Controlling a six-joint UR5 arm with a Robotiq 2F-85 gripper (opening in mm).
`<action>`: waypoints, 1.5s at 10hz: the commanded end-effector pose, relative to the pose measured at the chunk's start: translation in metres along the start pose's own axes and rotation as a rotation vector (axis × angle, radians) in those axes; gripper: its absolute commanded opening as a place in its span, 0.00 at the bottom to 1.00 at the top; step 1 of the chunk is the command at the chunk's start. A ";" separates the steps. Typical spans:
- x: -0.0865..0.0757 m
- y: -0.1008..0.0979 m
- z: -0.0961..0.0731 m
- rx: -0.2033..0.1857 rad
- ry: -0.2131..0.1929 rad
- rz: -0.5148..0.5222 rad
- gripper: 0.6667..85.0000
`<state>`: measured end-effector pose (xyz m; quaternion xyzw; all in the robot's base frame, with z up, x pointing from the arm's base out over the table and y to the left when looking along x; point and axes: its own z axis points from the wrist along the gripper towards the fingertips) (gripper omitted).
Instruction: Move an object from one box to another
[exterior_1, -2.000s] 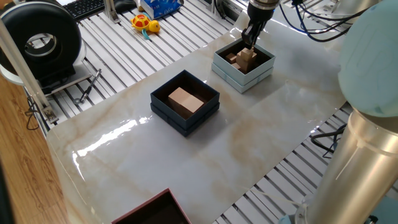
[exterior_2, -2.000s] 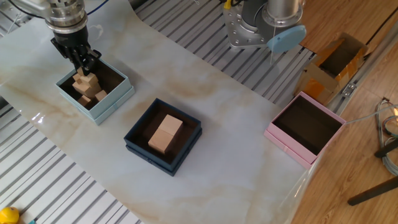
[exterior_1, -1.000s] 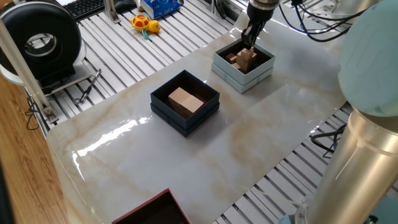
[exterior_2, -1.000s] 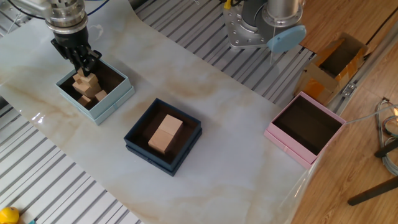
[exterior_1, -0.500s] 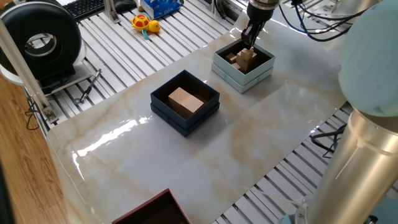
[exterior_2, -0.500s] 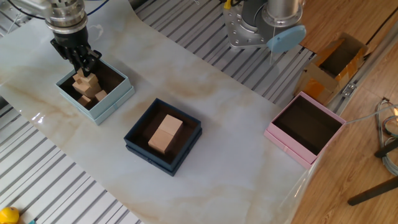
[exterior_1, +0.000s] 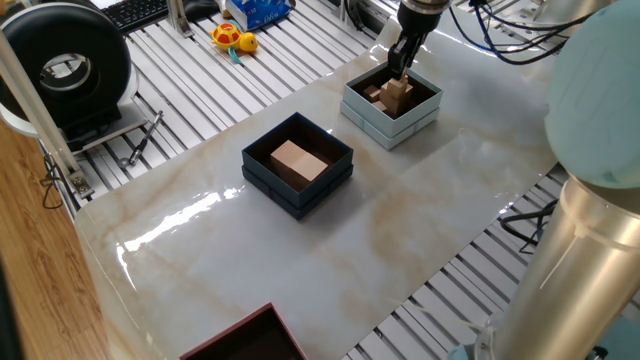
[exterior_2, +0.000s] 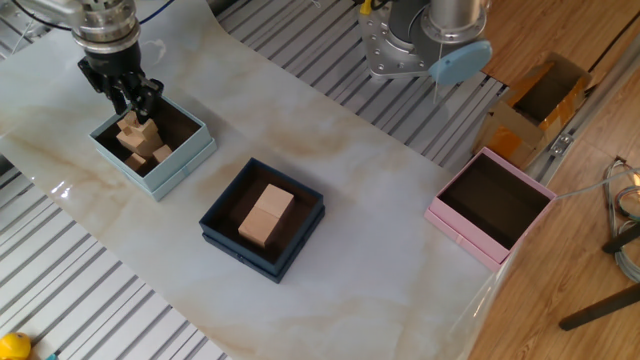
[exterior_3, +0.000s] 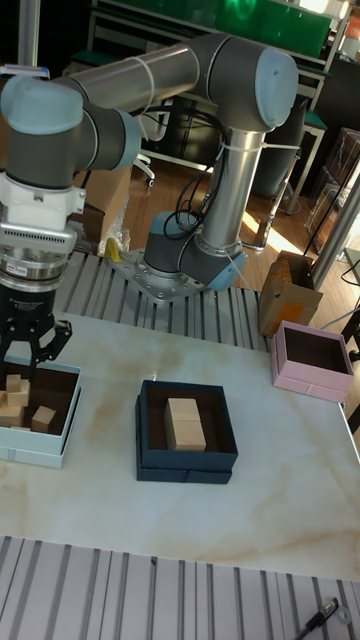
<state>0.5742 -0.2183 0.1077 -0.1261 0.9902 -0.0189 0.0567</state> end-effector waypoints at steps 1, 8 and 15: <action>0.005 0.006 -0.031 -0.022 0.015 0.004 0.50; -0.007 0.030 -0.084 0.017 0.035 0.139 0.01; -0.013 0.058 -0.079 -0.046 0.030 0.147 0.01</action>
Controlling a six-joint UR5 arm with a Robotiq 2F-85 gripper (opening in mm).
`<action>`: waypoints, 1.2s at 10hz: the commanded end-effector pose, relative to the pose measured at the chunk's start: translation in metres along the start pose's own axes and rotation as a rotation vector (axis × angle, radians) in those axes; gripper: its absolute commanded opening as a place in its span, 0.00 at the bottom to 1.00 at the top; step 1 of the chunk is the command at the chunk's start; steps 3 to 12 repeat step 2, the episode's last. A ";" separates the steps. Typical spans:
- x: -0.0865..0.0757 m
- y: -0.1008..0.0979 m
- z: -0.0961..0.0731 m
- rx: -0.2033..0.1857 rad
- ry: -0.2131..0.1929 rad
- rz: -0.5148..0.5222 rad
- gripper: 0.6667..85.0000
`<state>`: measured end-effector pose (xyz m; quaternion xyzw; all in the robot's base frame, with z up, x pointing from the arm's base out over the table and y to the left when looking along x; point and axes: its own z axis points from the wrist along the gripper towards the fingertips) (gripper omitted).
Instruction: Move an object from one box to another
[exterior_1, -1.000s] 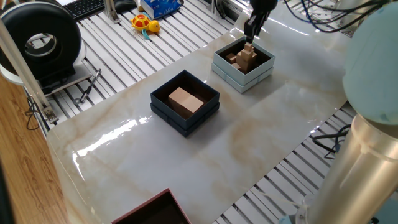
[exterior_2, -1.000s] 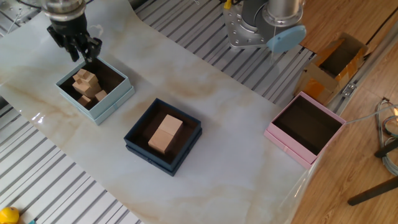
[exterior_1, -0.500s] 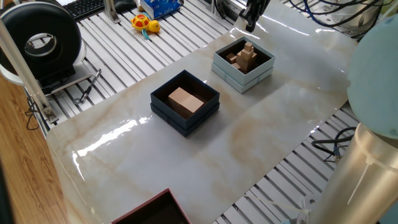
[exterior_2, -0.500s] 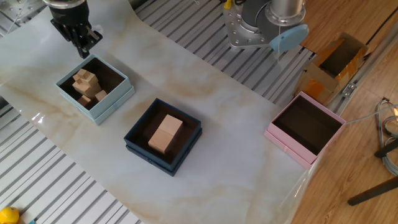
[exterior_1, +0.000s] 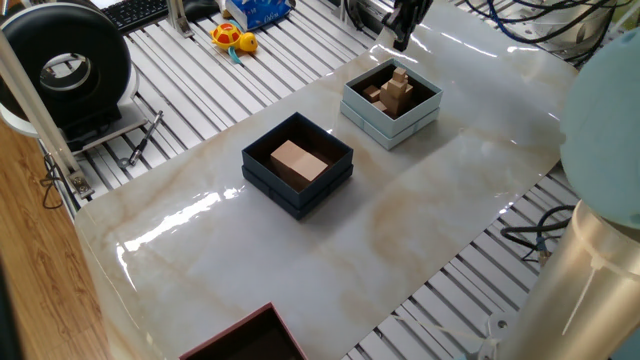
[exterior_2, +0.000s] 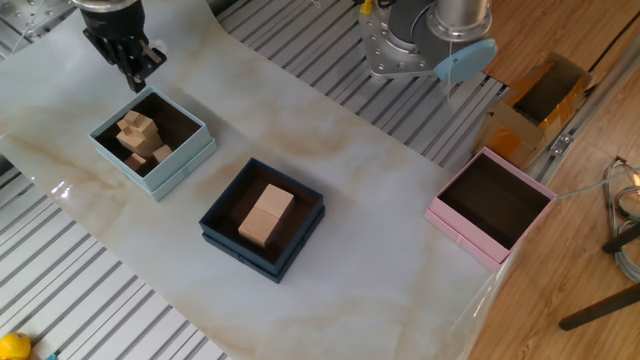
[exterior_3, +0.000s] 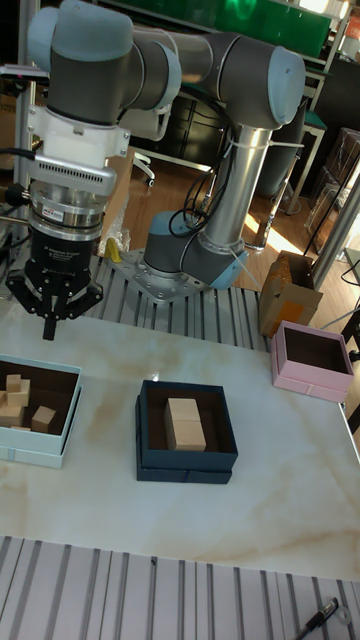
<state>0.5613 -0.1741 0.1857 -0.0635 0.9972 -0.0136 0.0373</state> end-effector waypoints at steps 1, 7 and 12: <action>-0.008 0.024 0.005 -0.056 -0.012 0.024 0.01; -0.010 0.032 0.008 -0.074 -0.014 0.036 0.01; -0.010 0.032 0.008 -0.074 -0.014 0.036 0.01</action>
